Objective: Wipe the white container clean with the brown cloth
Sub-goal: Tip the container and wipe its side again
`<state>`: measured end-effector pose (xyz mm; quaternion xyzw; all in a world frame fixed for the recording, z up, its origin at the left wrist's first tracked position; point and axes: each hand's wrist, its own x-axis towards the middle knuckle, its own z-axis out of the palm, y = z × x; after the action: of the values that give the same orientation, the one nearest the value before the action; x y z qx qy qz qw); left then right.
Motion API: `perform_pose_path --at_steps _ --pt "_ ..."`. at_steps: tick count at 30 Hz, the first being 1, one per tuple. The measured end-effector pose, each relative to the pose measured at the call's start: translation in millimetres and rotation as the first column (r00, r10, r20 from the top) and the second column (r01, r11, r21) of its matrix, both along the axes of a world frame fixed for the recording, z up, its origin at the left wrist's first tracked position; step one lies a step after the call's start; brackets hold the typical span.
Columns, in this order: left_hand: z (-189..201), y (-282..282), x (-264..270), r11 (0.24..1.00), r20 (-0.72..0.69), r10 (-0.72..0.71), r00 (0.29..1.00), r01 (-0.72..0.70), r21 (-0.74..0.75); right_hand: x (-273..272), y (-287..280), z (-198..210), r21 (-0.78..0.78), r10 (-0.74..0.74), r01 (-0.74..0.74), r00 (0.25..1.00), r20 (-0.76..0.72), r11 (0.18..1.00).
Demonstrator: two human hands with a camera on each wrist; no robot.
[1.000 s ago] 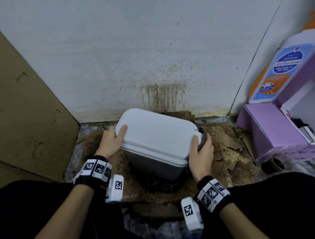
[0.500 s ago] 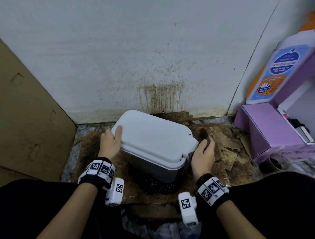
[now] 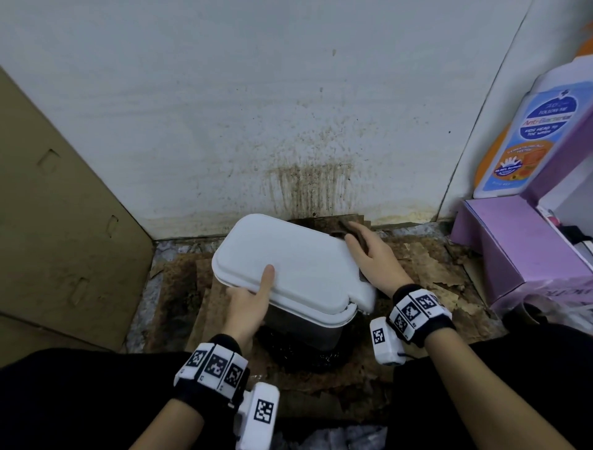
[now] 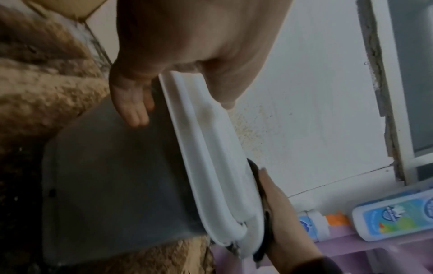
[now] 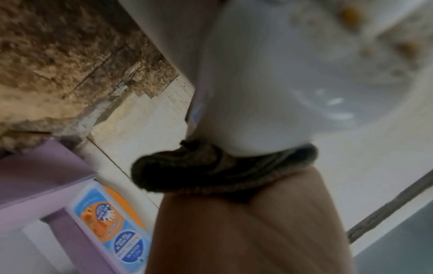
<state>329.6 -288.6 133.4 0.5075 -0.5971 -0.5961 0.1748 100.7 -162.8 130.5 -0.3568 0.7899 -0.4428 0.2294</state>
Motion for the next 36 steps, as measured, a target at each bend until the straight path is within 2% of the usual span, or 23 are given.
perform_pose_path --at_steps 3,7,12,16,20,23,28,31,36 --pt "0 14 -6 0.99 -0.032 -0.063 0.998 0.066 0.122 -2 -1 6 0.081 0.091 -0.093 0.995 0.031 0.992" --pt "-5 16 -13 0.978 -0.083 -0.016 0.996 0.033 0.207 -5 -2 13 0.157 0.153 -0.16 0.986 0.061 0.974" --pt "-11 16 -12 0.974 -0.149 0.013 0.989 0.021 0.225 -3 -1 15 0.169 0.159 -0.164 0.986 0.041 0.972" --pt "-11 5 -5 0.978 -0.187 -0.025 0.982 0.063 0.199 7 1 19 0.163 0.161 -0.162 0.987 0.018 0.973" --pt "-3 -12 2 0.987 -0.16 -0.077 0.984 0.098 0.127 26 7 16 0.122 0.046 -0.053 0.998 0.052 0.991" --pt "3 -22 5 0.98 -0.109 -0.133 0.985 0.147 0.132 46 15 10 0.092 -0.069 0.061 0.994 0.091 0.994" --pt "11 -44 4 0.947 0.002 -0.311 0.951 0.309 0.091 90 27 6 0.095 -0.235 0.223 0.959 0.155 0.97" --pt "11 -53 4 0.935 0.058 -0.355 0.933 0.352 0.051 113 24 0 0.053 -0.354 0.35 0.919 0.173 0.935" --pt "5 -57 3 0.937 0.055 -0.347 0.936 0.345 0.05 118 19 -8 0.02 -0.369 0.374 0.903 0.219 0.927"
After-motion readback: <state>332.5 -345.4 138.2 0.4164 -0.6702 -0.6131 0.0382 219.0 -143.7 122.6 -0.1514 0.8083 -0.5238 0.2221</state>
